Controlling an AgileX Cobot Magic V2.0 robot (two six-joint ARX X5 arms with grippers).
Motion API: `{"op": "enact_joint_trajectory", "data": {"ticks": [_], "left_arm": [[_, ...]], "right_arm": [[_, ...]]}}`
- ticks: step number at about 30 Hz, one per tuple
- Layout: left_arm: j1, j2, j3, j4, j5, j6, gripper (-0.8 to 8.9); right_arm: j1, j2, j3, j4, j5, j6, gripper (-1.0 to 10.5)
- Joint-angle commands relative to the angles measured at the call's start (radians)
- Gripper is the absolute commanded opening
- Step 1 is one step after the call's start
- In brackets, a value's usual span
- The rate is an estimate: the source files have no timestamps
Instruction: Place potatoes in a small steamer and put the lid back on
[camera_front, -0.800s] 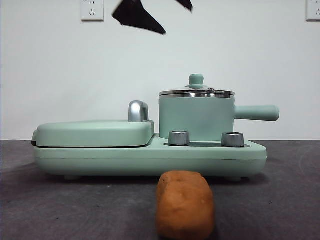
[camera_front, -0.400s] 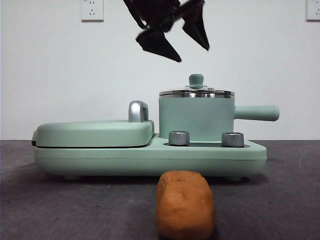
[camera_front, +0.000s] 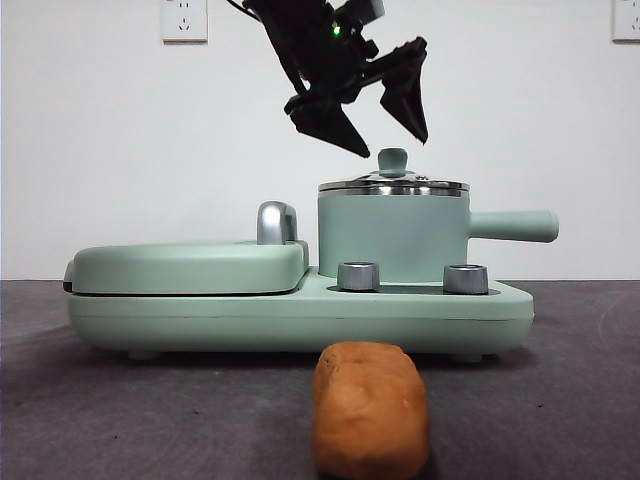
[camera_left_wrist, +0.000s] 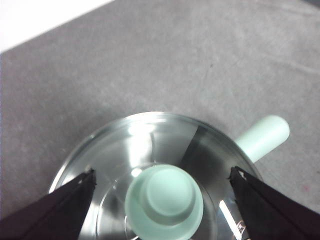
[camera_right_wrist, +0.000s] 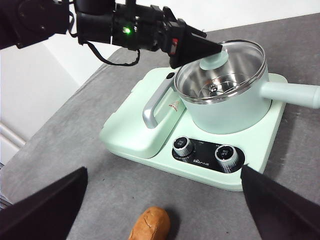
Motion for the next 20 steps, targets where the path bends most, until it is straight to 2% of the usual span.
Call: {"op": "enact_joint_trajectory", "data": {"ticks": [1,13,20], "left_arm": [[-0.009,0.033,0.035,0.007,-0.003,0.006,4.36],[-0.01,0.055,0.035,-0.012,-0.003,0.007,4.21],[-0.01,0.056,0.035,-0.007,-0.003,0.014,3.04]], "right_arm": [[0.0,0.006,0.014,0.005,-0.003,-0.01,4.9],[0.0,0.006,0.014,0.006,-0.003,-0.01,4.9],[0.0,0.006,0.014,0.006,-0.002,-0.01,4.9]]}}
